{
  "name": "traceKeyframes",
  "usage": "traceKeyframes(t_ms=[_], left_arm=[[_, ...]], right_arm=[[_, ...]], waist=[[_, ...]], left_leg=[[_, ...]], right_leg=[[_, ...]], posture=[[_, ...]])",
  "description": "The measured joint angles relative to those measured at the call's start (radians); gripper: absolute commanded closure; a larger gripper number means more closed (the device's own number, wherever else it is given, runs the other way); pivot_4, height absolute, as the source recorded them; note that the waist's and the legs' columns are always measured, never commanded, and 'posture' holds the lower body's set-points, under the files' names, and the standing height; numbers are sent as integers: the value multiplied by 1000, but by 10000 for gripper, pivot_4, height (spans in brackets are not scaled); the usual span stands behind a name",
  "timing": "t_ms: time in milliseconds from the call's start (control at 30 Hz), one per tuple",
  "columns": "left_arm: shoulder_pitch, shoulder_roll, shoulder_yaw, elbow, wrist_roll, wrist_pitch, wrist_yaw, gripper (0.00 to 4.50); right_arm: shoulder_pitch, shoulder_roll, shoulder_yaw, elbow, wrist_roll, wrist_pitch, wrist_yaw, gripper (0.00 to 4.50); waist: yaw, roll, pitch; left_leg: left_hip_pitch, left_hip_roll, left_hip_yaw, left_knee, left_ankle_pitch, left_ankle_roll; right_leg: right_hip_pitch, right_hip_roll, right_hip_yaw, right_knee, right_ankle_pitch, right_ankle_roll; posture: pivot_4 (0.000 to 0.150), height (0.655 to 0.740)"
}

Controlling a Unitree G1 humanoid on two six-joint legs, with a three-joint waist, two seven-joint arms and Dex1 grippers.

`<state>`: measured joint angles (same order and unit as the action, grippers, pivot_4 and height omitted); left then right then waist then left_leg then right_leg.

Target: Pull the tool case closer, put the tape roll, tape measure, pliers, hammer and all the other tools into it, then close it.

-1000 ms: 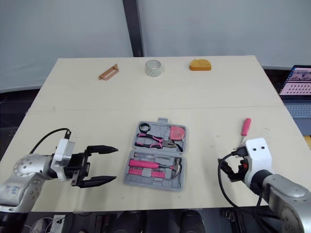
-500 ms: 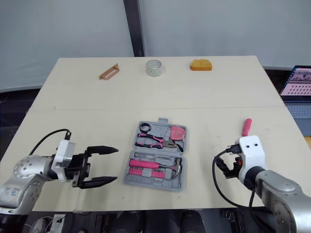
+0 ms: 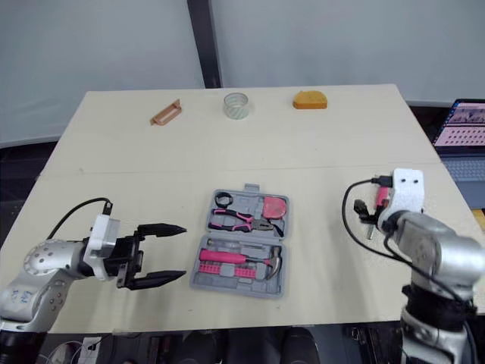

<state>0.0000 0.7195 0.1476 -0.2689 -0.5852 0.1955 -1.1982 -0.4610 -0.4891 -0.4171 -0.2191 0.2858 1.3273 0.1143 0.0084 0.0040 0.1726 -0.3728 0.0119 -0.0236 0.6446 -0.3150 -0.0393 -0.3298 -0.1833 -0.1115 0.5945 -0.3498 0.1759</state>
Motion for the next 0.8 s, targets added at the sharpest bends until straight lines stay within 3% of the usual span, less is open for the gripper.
traceKeyframes(t_ms=[400, 800], left_arm=[[53, 0, 10, -44, 1, -2, 50, 0], [81, 1, 32, -78, 1, -2, 83, 0]], right_arm=[[-166, -7, 31, 538, -98, -289, -27, 570], [-254, -9, 78, 808, -111, -489, -26, 570]], waist=[[-19, 0, 0], [-36, 0, 0]], left_leg=[[0, 2, 5, 0, 0, 0], [0, 2, 5, 0, 0, 0]], right_leg=[[-2, 0, 2, 1, 0, 0], [-2, 0, 2, 1, 0, 0]], posture=[[1500, 7400], [1500, 7400]])
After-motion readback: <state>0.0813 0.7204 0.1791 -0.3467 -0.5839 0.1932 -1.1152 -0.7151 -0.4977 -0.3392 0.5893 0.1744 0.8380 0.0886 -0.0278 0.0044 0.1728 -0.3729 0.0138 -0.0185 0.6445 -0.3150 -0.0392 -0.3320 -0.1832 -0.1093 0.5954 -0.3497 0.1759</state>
